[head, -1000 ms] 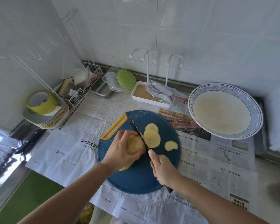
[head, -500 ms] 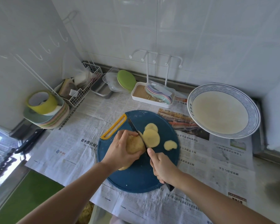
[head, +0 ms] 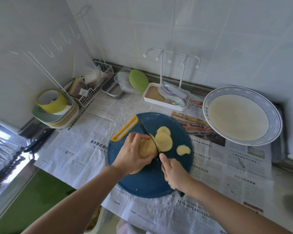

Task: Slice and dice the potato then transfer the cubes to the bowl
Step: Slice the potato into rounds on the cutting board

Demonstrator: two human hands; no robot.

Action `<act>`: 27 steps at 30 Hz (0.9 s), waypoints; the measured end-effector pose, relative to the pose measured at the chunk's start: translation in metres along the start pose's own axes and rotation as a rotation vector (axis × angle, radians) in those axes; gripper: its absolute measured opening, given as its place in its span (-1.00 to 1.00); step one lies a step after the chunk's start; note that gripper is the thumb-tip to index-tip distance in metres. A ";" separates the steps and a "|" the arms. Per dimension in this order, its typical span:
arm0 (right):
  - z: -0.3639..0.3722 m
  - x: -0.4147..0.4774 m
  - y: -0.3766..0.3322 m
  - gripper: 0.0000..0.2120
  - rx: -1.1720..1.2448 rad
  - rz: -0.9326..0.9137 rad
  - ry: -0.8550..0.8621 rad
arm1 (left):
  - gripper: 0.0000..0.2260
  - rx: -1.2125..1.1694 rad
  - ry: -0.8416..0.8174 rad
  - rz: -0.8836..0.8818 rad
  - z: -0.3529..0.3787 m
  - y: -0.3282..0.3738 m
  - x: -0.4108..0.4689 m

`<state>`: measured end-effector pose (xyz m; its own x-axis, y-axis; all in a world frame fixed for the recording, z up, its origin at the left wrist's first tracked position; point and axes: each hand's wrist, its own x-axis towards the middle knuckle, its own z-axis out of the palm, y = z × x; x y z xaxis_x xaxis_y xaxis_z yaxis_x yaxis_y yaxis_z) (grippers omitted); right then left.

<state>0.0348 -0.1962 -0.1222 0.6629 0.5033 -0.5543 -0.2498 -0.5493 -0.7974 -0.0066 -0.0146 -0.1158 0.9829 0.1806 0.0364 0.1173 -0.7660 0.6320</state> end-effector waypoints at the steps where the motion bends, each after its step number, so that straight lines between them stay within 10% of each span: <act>1: -0.001 0.000 -0.003 -0.49 0.017 0.015 -0.021 | -0.40 0.004 0.003 0.009 0.000 0.000 0.000; 27: -0.040 -0.030 -0.020 -0.44 0.198 0.028 -0.139 | -0.49 -0.078 0.113 0.026 -0.001 0.003 -0.012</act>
<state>0.0481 -0.2267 -0.0798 0.5538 0.5839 -0.5936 -0.4093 -0.4300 -0.8047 -0.0181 -0.0180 -0.1137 0.9625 0.2332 0.1383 0.0761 -0.7219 0.6878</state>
